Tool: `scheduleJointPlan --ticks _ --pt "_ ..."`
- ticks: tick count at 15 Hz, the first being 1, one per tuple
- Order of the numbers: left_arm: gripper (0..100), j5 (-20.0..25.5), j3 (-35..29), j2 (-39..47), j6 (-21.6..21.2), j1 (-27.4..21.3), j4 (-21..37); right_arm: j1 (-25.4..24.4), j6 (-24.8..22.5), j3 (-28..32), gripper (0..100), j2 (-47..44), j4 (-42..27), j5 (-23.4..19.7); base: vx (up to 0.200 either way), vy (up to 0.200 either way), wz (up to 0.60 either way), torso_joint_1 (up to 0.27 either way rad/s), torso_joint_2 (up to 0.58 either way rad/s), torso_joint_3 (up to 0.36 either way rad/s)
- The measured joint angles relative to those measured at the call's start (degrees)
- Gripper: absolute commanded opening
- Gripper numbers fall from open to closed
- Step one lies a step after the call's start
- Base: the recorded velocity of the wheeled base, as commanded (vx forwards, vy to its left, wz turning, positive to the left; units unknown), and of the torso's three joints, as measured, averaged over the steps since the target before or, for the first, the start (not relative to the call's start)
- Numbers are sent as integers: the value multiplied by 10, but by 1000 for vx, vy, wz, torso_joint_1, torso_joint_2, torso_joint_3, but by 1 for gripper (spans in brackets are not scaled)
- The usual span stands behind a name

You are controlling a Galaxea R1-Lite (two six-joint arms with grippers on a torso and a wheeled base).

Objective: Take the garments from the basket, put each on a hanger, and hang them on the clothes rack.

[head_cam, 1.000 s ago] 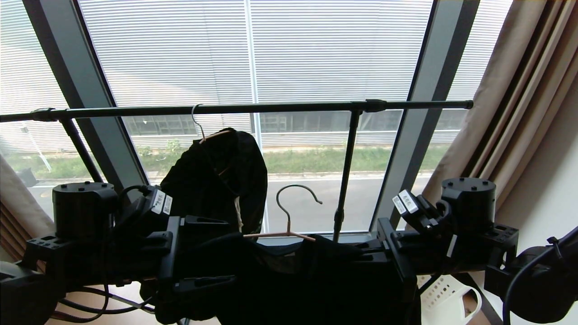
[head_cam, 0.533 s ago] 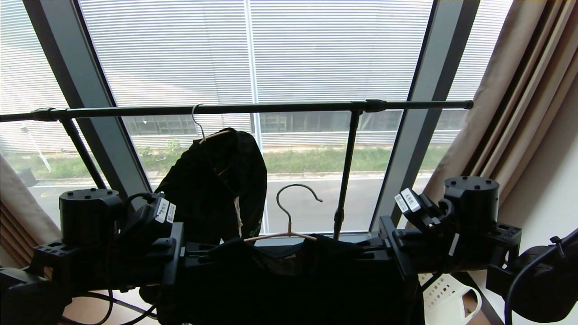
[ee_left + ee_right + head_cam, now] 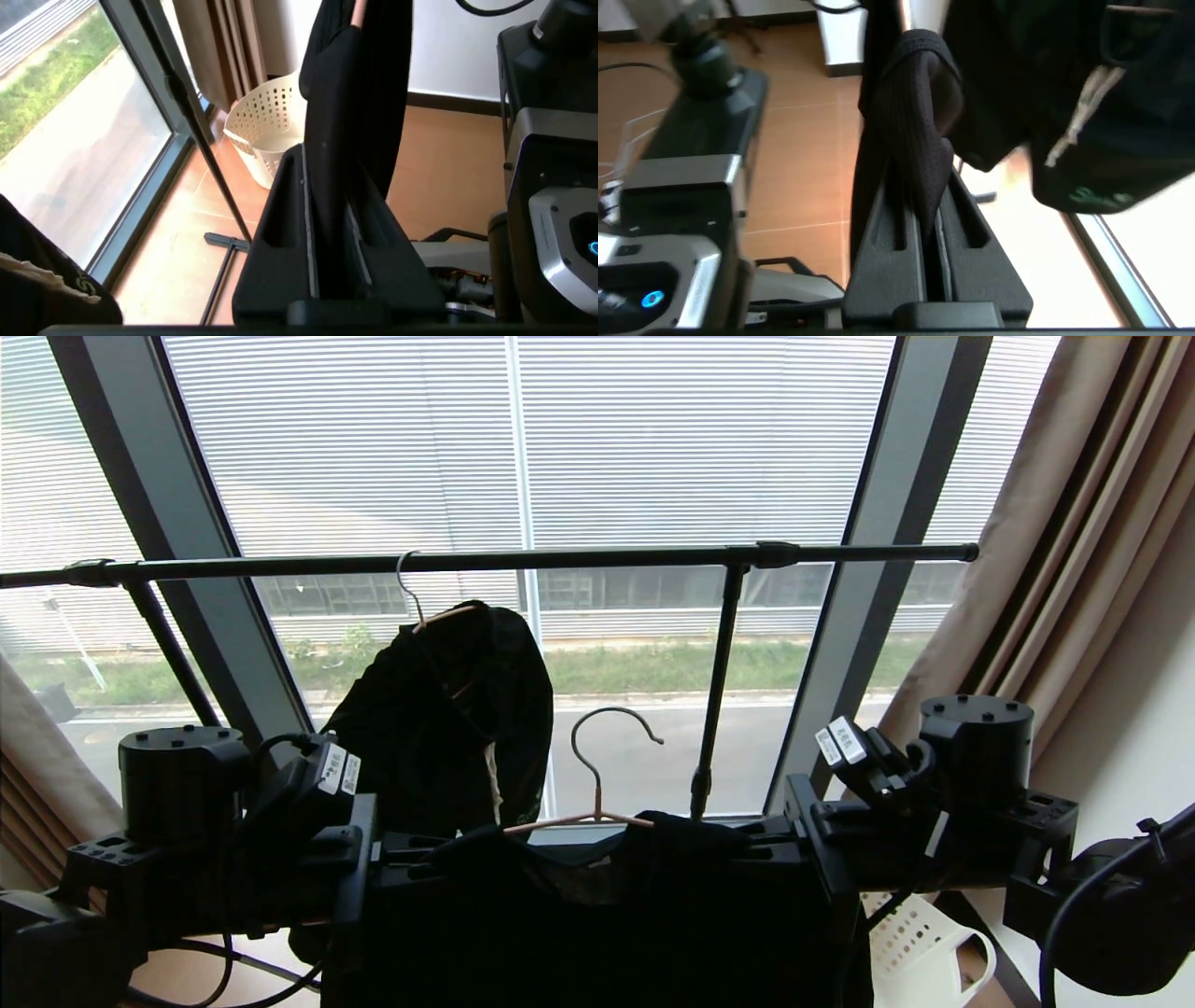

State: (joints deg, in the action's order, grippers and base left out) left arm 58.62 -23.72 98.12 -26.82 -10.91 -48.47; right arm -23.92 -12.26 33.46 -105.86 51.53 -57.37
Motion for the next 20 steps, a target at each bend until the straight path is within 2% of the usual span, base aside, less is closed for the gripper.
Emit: scheduleJointPlan --ticks 8,15,20 --pt "0 27 -5 -6 2 42 0 66 -21 -1 100 11 0 1 0 0 0 0 0 0" --pt "0 35 -9 -16 5 54 0 90 -35 6 100 8 0 5 0 0 0 0 0 0" --pt "0 35 -15 -28 34 61 -3 117 -38 25 100 -1 0 14 0 0 0 0 0 0"
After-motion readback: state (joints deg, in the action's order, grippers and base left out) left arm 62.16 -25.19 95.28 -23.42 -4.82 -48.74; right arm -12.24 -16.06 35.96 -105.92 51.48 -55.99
